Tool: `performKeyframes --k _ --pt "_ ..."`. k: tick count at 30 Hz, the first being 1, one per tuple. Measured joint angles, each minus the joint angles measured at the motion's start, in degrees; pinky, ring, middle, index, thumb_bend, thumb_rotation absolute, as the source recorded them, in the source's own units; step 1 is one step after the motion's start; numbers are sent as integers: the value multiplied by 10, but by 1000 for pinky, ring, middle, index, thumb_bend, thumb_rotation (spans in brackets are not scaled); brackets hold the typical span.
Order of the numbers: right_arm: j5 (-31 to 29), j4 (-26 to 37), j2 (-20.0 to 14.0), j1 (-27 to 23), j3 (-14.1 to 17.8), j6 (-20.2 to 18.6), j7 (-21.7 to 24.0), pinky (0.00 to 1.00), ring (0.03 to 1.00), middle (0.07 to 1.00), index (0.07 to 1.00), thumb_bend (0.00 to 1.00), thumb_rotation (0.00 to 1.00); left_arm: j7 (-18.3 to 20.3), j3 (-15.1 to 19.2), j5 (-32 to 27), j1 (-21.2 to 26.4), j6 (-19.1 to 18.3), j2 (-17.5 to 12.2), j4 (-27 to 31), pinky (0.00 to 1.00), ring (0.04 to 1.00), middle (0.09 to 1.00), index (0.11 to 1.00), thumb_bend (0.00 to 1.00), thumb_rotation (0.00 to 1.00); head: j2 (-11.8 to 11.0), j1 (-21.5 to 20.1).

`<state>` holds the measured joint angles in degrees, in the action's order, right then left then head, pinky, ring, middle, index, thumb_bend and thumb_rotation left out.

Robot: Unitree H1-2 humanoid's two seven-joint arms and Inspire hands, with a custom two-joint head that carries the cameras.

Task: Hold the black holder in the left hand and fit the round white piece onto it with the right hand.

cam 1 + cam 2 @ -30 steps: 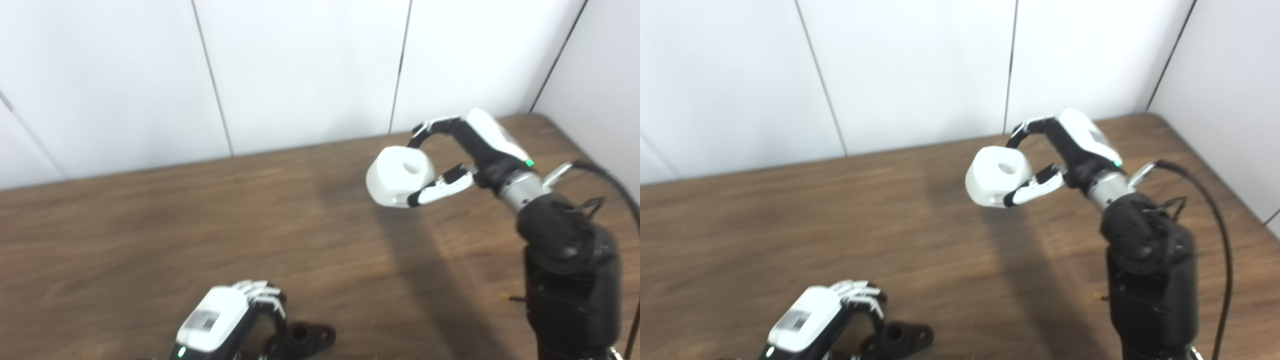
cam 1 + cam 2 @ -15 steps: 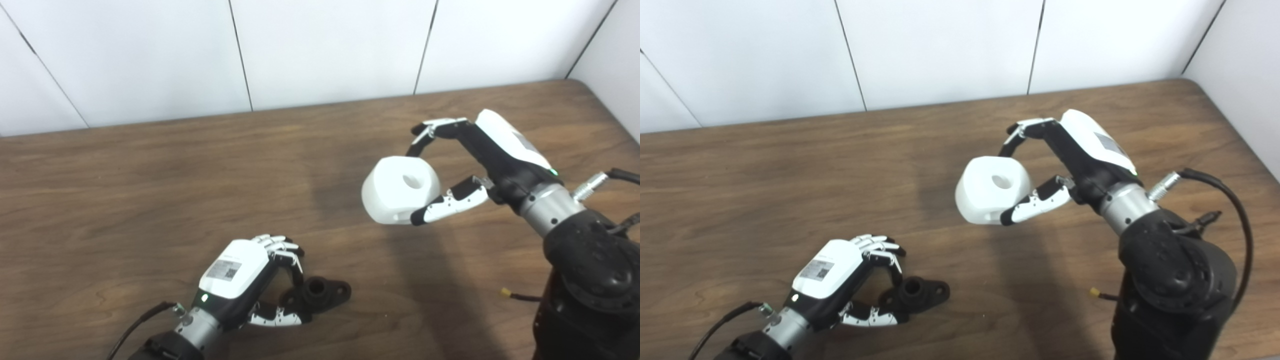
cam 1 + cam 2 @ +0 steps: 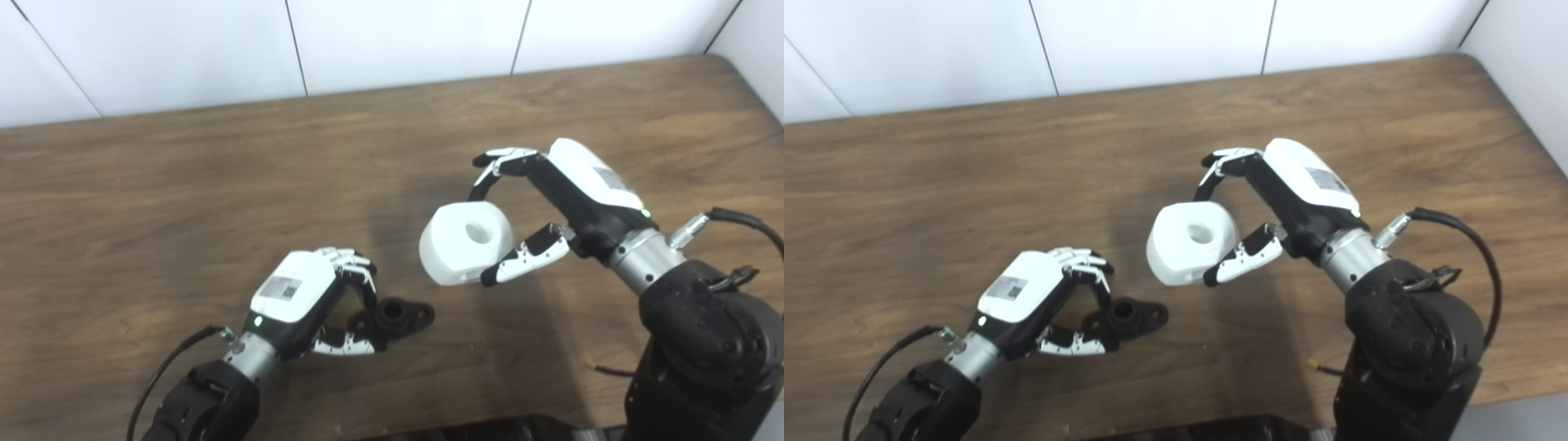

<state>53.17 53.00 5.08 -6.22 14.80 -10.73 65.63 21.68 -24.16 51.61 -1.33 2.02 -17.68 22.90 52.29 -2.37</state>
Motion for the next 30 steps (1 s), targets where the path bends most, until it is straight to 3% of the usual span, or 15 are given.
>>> performKeyframes --k 6,14,30 --pt "-5 0 20 15 -22 11 0 855 872 822 483 524 132 13 -2 1 5 -10 7 2 863 844 775 486 522 49 13 4" --pt "-2 0 22 16 -54 20 2 805 857 814 482 524 134 18 -5 4 9 -15 10 3 862 843 775 485 522 49 29 4" --pt "9 0 13 17 -80 20 3 823 856 815 482 525 134 32 -12 11 14 -30 15 10 863 846 777 485 522 50 42 11"
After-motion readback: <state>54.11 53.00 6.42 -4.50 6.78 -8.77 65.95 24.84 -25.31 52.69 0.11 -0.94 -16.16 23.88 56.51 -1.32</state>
